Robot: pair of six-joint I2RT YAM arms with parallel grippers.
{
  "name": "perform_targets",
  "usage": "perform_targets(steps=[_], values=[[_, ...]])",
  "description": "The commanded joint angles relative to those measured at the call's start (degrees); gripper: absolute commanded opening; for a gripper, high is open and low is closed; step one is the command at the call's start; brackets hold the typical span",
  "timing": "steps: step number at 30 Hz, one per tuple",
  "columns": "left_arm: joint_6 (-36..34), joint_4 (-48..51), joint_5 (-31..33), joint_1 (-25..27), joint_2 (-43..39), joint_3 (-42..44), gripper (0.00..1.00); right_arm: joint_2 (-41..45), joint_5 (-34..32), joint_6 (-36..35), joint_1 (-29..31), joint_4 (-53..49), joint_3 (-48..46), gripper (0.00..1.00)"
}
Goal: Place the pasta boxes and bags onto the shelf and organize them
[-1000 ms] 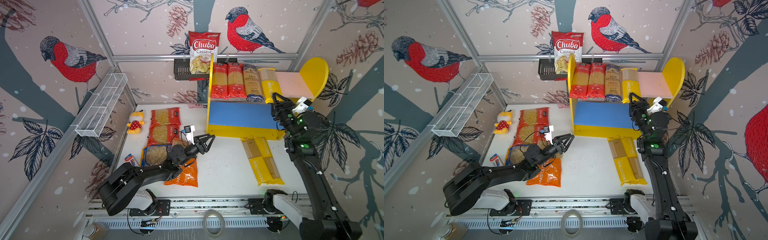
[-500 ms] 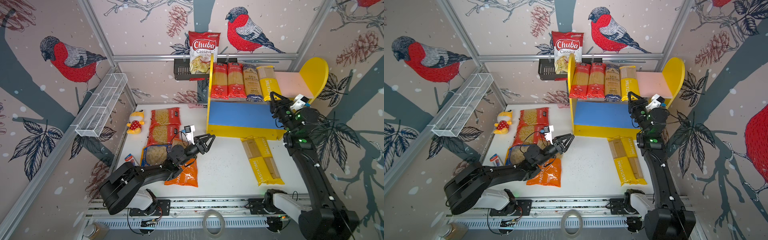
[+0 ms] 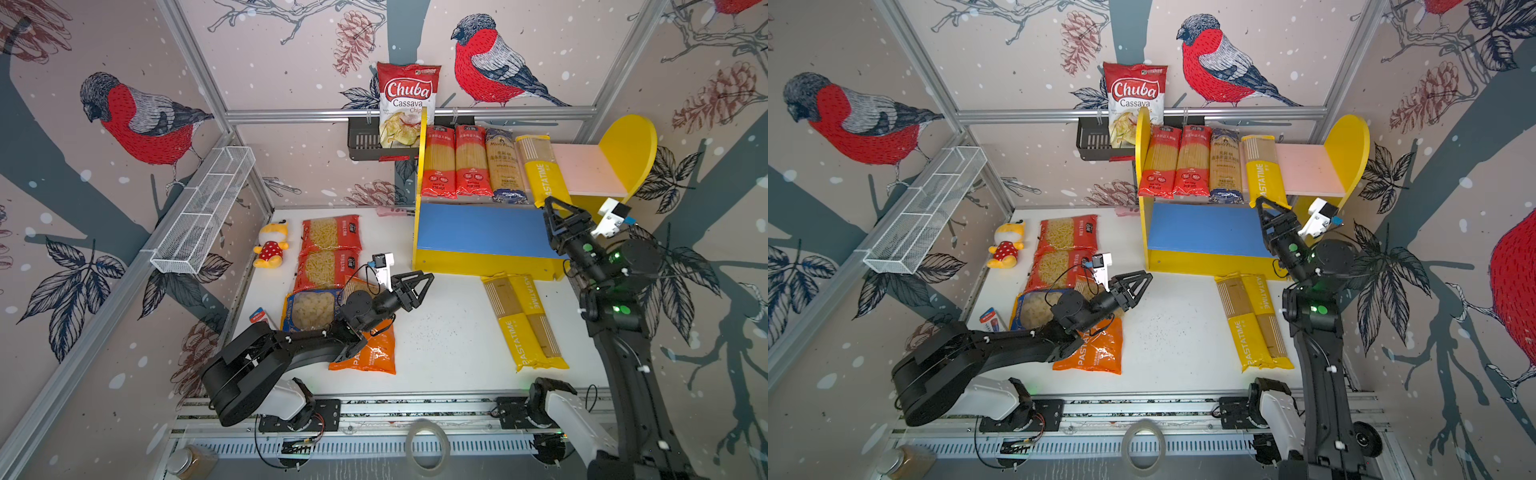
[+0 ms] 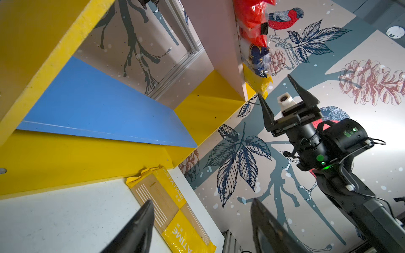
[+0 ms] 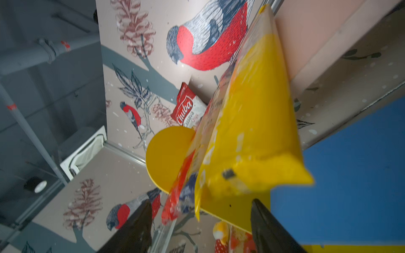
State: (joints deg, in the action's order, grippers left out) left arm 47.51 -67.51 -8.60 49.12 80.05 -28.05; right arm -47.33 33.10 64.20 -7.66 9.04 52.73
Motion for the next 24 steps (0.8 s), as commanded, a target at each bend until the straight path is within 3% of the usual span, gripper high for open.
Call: perform_targets(steps=[1,7,15,24], values=[[-8.5,5.1,3.5,2.1,-1.6,-1.5,0.71,3.0,3.9,-9.1,-0.7,-10.3,-2.5,0.71],[-9.8,5.5,3.2,4.0,0.5,-3.5,0.71,5.5,5.7,-8.3,-4.8,-11.6,-8.8,0.67],[-11.6,6.6,5.2,7.3,2.3,-5.0,0.72,3.9,4.2,4.9,-5.3,3.9,-6.9,0.7],[-13.5,7.7,5.7,8.6,3.0,-6.1,0.73,3.5,-1.0,10.0,-6.6,4.6,-1.6,0.71]])
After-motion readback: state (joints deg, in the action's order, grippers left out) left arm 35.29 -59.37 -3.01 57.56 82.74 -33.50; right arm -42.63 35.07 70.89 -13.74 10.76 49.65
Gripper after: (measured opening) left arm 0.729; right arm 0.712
